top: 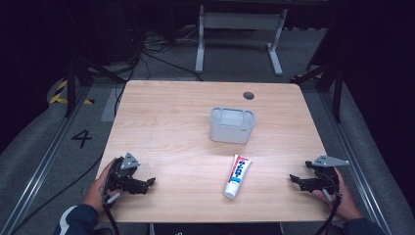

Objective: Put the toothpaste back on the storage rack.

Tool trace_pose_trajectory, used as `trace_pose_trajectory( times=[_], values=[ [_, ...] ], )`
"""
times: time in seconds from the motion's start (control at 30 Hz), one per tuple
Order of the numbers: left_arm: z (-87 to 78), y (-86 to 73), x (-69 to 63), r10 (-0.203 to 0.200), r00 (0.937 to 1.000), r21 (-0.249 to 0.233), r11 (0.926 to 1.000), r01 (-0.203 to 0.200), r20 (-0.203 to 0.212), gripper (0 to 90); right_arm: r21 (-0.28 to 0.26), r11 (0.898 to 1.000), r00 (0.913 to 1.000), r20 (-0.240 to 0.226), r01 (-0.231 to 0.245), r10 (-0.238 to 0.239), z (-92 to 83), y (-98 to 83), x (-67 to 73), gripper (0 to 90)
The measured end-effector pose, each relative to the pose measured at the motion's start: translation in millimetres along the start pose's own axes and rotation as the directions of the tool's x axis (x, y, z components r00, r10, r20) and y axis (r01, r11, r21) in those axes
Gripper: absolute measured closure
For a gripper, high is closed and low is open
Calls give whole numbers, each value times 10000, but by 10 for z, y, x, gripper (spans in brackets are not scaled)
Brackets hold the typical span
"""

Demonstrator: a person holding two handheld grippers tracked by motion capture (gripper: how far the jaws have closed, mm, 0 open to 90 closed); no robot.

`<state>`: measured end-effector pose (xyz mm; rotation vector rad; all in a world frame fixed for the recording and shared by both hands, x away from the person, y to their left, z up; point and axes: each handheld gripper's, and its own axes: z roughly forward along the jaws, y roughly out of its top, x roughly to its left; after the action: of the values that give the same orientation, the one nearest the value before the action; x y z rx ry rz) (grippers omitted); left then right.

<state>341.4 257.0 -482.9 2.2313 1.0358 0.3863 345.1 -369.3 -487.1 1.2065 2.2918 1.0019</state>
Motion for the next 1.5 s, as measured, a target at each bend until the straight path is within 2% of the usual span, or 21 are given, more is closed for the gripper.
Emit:
trace_pose_trajectory(
  times=[0.03, 0.07, 0.27, 0.47, 0.67, 1.1, 1.4, 1.5],
  values=[
    [24, 25, 13, 124, 9999, -27, 9999, -124, 35, 3, 3, 10000, 10000, 2, 4, -4, 0, 0, 0, 110],
    [38, 34, 11, 12, 9999, -17, 10000, -12, 107, 3, 3, 10000, 10000, 2, 2, -2, 0, 0, 0, 110],
    [79, 83, 25, 75, 9999, -56, 10000, -75, 79, 0, 3, 10000, 10000, 4, 3, -3, 0, 0, 0, 109],
    [77, 81, 24, 97, 9999, -66, 9999, -97, 32, 1, 7, 10000, 10000, 43, -14, 14, 2, 3, 5, 106],
    [63, 69, 21, 126, 9998, -12, 9999, -126, 153, 3, 7, 10000, 10000, 73, -13, 13, 1, 2, 10, 111],
    [58, 65, 21, 131, 9997, 13, 9999, -131, 191, 4, 187, 9992, 9990, -292, 340, -335, -19, 5, -33, 112],
    [54, 54, 22, 159, 9997, -44, 9999, -158, 199, 6, 271, 9990, 9988, -334, 360, -350, -23, 13, -33, 120],
    [54, 55, 22, 160, 9997, -45, 9999, -159, 196, 6, 362, 9986, 9987, -341, 385, -372, -30, 24, -26, 149]
  ],
)
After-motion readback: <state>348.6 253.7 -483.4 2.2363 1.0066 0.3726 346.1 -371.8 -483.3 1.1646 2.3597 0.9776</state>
